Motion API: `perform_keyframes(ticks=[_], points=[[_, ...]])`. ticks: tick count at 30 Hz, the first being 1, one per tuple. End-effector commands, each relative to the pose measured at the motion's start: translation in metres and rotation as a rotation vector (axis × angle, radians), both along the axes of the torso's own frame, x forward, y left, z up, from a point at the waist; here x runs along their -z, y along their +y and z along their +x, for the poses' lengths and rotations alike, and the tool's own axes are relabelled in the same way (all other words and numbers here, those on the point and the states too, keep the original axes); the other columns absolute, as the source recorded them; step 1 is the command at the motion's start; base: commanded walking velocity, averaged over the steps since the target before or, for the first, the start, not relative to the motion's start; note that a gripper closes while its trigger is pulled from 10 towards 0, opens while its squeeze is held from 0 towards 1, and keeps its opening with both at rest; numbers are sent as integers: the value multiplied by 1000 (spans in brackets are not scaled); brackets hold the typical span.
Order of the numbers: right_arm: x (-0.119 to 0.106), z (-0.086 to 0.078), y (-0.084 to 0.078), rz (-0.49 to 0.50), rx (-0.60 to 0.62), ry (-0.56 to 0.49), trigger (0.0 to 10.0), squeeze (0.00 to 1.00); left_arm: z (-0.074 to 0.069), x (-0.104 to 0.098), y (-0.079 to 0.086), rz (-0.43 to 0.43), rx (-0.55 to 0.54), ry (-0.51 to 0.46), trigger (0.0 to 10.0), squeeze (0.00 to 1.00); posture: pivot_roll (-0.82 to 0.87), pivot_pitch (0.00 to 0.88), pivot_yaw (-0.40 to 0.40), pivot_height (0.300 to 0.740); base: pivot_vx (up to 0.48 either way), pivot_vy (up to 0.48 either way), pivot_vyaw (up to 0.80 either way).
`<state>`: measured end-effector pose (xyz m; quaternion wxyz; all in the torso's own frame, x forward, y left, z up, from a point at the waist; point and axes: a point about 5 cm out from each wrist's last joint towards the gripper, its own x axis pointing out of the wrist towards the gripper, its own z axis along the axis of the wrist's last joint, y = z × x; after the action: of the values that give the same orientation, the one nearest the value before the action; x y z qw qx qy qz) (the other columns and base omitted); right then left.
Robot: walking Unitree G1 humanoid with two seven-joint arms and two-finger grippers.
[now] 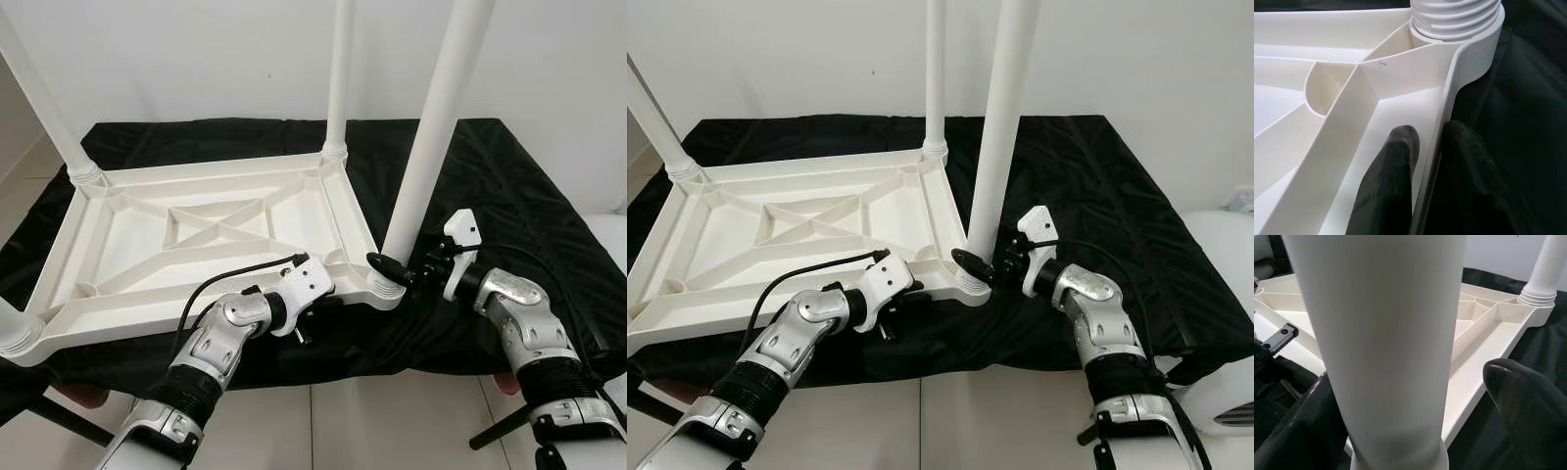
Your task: Building children table
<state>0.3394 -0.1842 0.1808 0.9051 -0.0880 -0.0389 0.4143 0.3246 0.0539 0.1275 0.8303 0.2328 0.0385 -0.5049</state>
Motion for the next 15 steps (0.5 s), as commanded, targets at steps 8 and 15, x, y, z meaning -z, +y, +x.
perform_keyframes(ticks=[8,15], points=[[0,4,2,-20,-56,20,2745,0,-8,11,-1,71,91,60,10000,0,-109,77,57,740,0,0,0],[9,-3,10,18,-112,51,0,0,-8,10,-3,68,92,62,10000,0,-112,81,56,740,0,0,0]])
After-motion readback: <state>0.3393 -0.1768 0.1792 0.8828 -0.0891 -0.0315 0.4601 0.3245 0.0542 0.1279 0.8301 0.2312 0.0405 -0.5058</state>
